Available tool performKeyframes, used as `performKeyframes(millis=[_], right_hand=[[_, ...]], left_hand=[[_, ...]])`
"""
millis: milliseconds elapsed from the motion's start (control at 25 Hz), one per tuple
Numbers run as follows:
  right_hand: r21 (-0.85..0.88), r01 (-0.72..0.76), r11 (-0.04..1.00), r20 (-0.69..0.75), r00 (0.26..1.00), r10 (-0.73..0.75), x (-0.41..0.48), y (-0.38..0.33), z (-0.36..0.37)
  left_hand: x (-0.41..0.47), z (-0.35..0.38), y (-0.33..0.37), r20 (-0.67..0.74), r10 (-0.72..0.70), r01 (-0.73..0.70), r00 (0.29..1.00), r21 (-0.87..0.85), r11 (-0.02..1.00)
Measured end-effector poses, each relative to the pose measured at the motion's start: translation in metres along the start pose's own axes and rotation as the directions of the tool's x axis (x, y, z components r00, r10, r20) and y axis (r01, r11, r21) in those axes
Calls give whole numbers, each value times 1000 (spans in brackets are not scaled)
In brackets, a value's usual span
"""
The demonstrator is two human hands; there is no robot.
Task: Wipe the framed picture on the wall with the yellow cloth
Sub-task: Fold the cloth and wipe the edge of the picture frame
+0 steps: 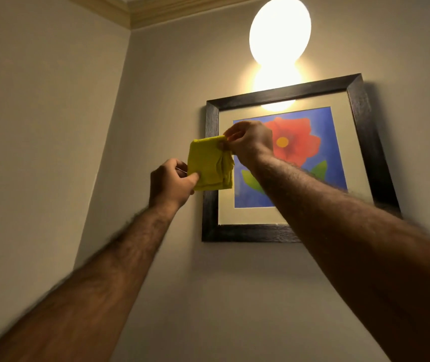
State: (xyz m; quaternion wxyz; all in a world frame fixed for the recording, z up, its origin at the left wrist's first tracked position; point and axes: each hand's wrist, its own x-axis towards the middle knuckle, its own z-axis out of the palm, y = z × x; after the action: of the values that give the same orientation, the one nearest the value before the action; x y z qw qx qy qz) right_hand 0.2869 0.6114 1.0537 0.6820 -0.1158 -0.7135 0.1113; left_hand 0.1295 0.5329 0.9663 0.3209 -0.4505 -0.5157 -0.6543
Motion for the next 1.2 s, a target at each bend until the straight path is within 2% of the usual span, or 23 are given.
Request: performKeyframes(millis=[200, 320, 400, 480, 520, 600, 680, 760, 880, 960, 1080, 1200], right_hand=[[-123, 37, 992, -13, 999, -39, 17, 18, 25], [-204, 119, 972, -20, 992, -126, 22, 27, 31], [-280, 197, 940, 7, 979, -203, 23, 31, 33], [-342, 264, 902, 45, 963, -265, 23, 32, 34], [-381, 291, 878, 70, 956, -286, 22, 31, 34], [-477, 351, 806, 95, 932, -350, 21, 34, 25], [-591, 397, 702, 38, 884, -467, 21, 46, -8], [-696, 336, 635, -55, 857, -513, 20, 71, -62], [-799, 161, 579, -136, 891, -434, 10, 122, -155], [-853, 82, 516, -111, 937, -332, -2, 149, -203], [-898, 136, 418, 46, 975, -218, -16, 176, -231], [-881, 192, 432, 104, 970, -219, -20, 186, -226]], left_hand=[[16, 17, -10, 13, 106, -107, 994, 180, 978], [18, 26, -17, 12, 175, -171, 985, 286, 943], [20, 35, -17, 22, 343, -328, 939, 355, 875], [21, 47, -11, 202, 448, -491, 871, 345, 800], [18, 53, -9, 308, 438, -528, 844, 338, 779], [14, 62, -12, 410, 366, -515, 835, 352, 781], [9, 68, -17, 424, 325, -488, 845, 366, 792], [6, 73, -19, 395, 325, -466, 859, 343, 816], [2, 84, -17, 315, 340, -435, 886, 313, 844], [-1, 91, -19, 268, 350, -430, 898, 355, 830], [0, 99, -24, 209, 362, -417, 909, 410, 811], [-1, 103, -24, 210, 362, -418, 908, 447, 791]])
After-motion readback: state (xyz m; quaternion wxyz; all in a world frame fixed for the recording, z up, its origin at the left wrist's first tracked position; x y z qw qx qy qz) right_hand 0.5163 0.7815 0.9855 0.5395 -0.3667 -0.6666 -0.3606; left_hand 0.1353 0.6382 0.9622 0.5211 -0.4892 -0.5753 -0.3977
